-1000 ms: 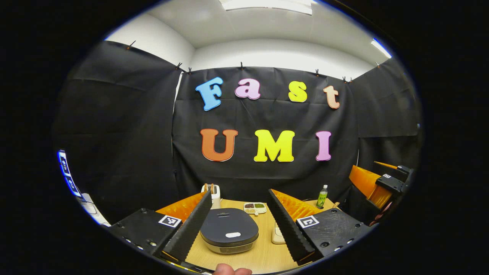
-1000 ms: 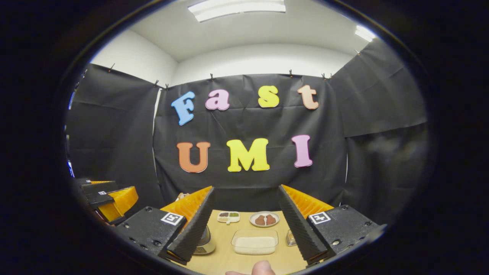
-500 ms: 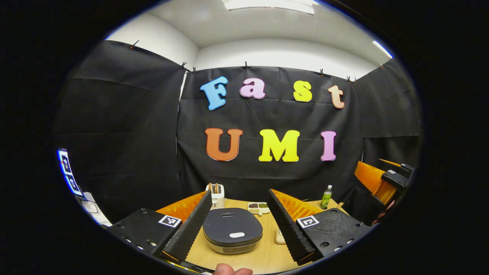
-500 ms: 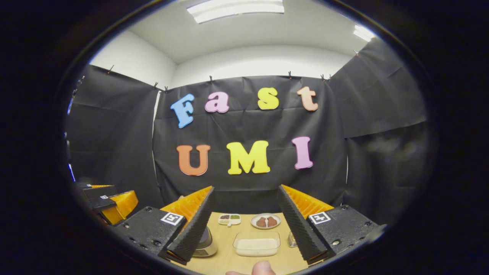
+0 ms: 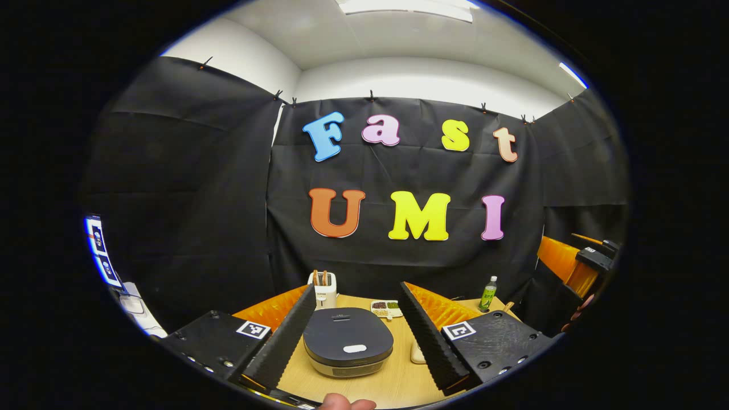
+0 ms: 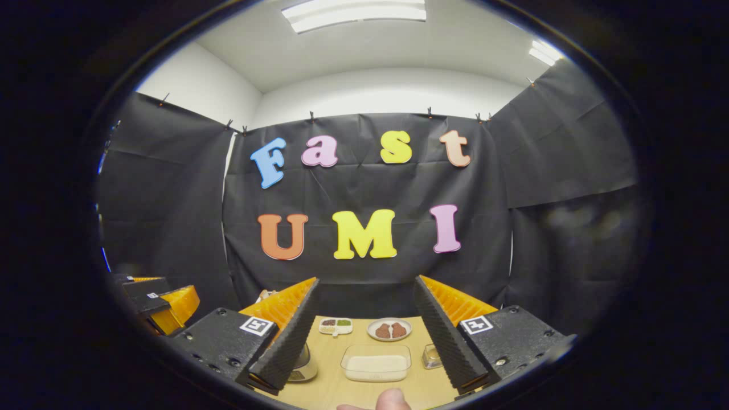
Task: Close the left gripper, press the button to open the rice cooker; take a wooden spoon from the chopstick holder with the right hand, scoop a spoonful of rice and pour it into the rice cooker, then put the wooden spoon back into the chopstick holder.
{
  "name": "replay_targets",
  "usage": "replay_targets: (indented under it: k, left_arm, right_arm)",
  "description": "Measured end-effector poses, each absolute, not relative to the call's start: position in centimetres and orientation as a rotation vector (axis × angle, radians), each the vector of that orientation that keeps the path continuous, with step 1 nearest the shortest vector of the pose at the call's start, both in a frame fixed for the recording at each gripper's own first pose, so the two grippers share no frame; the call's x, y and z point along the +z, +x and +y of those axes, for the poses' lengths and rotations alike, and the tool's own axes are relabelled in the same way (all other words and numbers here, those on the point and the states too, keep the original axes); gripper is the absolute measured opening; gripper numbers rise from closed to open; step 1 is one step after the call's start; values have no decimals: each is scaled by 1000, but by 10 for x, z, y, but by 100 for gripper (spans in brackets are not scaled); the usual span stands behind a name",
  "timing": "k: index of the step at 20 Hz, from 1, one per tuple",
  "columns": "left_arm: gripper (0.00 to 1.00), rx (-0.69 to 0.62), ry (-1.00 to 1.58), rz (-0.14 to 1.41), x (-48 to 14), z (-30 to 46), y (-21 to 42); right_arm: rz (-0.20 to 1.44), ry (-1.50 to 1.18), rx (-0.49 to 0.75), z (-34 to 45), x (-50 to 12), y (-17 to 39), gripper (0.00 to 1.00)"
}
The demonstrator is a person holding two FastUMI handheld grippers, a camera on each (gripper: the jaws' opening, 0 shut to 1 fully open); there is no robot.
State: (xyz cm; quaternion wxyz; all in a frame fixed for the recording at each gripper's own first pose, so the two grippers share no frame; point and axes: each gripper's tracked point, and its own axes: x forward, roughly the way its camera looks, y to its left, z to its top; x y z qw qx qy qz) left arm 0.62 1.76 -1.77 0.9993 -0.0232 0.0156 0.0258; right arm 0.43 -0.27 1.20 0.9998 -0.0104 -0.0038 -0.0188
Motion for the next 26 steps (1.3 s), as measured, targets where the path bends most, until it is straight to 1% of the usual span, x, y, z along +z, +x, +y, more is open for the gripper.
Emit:
replay_targets:
  k: [4, 7, 10, 14, 15, 16, 20, 23, 25, 26]
  left_arm:
    - [94, 52, -64, 35, -23, 15, 15]
    - [95, 40, -78, 91, -42, 10, 27]
    - [95, 62, -77, 127, -57, 5, 42]
    - [95, 99, -96, 223, -78, -12, 60]
    - [89, 122, -90, 247, -84, -11, 66]
    - [95, 139, -84, 281, -92, -11, 74]
    - [95, 146, -127, 428, -125, -20, 92]
    - [95, 154, -134, 536, -140, -14, 105]
    - [87, 142, -147, 609, -153, -16, 109]
    - [74, 137, -152, 647, -161, -15, 111]
  right_arm:
    - [-18, -30, -40, -16, 15, 8, 100]
    - [-7, -37, -72, -39, 16, 17, 100]
    - [0, -57, -63, -62, 9, 34, 100]
    - [12, -50, -44, -105, -8, 69, 100]
    - [14, -49, -40, -116, -12, 80, 100]
    - [24, -47, -32, -126, -18, 90, 100]
    - [42, -32, 26, -156, -49, 124, 100]
    - [120, 24, 28, -174, -79, 142, 100]
    - [132, 55, 16, -184, -84, 149, 100]
    - [132, 60, 13, -187, -86, 153, 100]
